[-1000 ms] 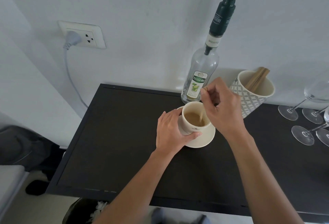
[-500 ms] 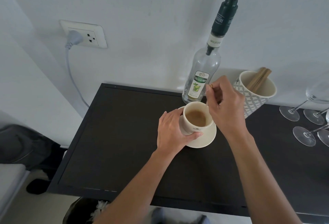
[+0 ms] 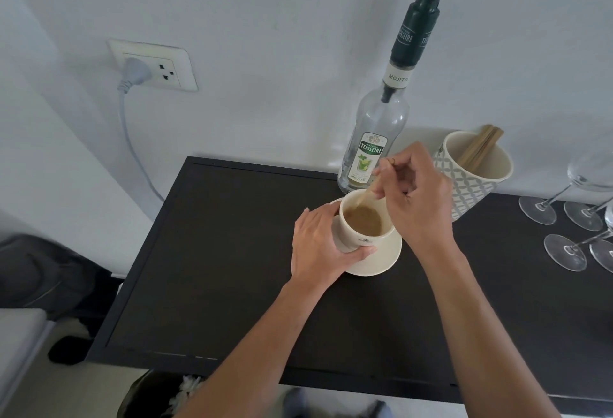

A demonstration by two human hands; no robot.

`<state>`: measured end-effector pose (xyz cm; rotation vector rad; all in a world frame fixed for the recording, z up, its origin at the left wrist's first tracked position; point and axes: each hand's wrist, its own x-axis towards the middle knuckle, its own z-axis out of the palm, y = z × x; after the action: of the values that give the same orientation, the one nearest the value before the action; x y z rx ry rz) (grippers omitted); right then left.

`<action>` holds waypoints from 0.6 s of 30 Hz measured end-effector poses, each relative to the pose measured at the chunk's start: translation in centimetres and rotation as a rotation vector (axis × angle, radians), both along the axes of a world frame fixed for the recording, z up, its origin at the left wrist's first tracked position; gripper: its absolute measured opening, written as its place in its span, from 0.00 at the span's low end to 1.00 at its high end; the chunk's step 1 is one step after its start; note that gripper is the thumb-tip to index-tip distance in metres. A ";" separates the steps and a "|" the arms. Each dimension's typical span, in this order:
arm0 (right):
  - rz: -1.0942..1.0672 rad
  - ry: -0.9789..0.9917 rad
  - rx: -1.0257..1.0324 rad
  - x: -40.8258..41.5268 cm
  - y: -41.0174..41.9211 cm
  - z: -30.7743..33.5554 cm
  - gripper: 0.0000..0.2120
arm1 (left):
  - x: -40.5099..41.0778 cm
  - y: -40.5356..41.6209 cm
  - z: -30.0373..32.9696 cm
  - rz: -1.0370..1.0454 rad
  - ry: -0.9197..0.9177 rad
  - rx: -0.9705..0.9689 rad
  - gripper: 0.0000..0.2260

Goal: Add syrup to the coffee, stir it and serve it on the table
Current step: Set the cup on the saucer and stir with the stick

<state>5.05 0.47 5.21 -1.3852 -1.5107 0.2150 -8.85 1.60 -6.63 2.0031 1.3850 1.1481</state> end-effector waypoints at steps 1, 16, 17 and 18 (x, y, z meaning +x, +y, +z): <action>-0.039 -0.062 0.035 0.2 0.1 0.0 0.07 | 0.0 0.0 0.0 0.000 0.001 -0.001 0.38; 0.047 0.053 -0.042 -0.3 -0.2 0.0 0.07 | 0.0 0.1 -0.1 -0.002 -0.001 0.005 0.38; 0.021 0.031 -0.013 -0.1 -0.1 0.0 0.07 | 0.0 0.1 -0.1 -0.003 -0.001 0.004 0.38; -0.025 -0.032 0.031 0.2 0.1 0.0 0.07 | 0.0 0.1 0.0 -0.004 -0.003 0.004 0.38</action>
<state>5.20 0.59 5.22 -1.3878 -1.5164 0.1543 -8.90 1.69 -6.67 2.0050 1.3781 1.1530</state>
